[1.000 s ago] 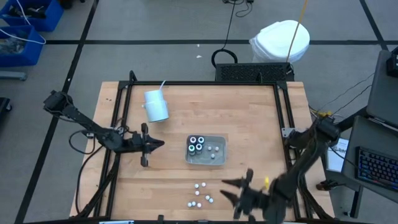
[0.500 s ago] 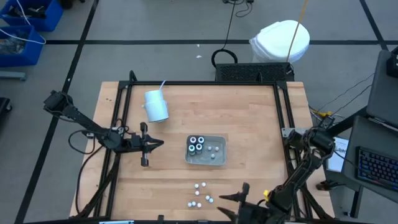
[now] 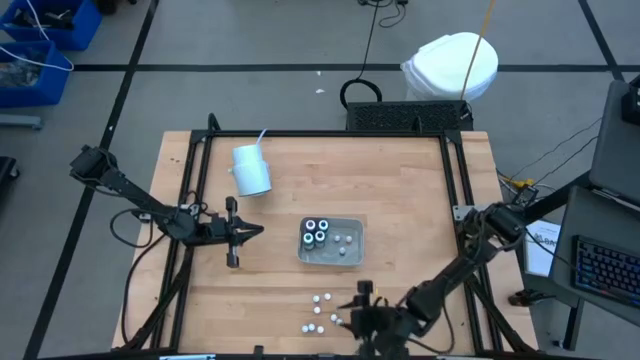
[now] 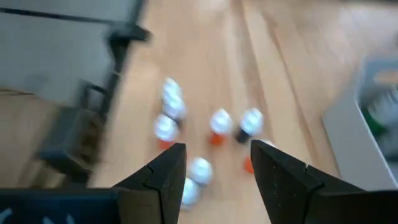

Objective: Pick & Place food coloring
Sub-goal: Put the small green food coloring bottle into the bin

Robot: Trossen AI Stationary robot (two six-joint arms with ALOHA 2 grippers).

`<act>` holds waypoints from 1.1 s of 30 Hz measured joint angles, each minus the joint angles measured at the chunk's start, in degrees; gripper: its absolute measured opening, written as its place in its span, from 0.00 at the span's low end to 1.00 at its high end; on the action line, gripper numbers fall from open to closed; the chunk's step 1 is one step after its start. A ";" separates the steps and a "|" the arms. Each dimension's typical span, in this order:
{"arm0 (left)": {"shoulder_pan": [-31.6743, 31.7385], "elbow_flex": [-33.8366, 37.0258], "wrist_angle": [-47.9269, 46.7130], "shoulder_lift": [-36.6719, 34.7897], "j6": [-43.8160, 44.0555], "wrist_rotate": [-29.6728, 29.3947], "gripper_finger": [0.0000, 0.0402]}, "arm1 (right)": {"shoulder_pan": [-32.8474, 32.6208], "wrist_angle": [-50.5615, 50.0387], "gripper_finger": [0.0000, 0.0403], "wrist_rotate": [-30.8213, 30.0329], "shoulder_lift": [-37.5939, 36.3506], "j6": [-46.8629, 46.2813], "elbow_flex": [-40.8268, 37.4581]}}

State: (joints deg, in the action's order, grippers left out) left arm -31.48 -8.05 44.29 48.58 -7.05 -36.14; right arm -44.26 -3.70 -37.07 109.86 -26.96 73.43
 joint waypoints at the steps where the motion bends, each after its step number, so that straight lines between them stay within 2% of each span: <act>1: 0.00 0.00 0.00 0.00 0.04 -0.02 0.06 | 0.43 -0.21 0.42 0.36 0.00 -1.08 -0.62; 11: 0.02 0.00 -1.11 0.00 -0.21 -0.10 0.06 | 1.98 2.45 0.42 7.36 0.00 -5.33 -1.69; 17: 0.02 0.00 -1.27 0.00 0.33 -0.55 0.06 | 0.69 3.37 0.42 5.05 -0.09 -10.39 -1.71; 23: 0.07 0.00 -1.20 0.00 -0.60 -0.54 0.06 | -0.22 3.61 0.42 1.14 0.19 -10.25 -1.90; 33: 0.11 0.00 -1.25 0.02 -2.95 -2.46 0.06 | -0.48 6.51 0.42 1.23 6.05 -18.20 -3.65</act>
State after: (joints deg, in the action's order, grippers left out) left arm -31.38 -8.05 43.05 48.60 -10.00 -38.60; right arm -44.74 2.81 -35.83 115.91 -45.16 69.78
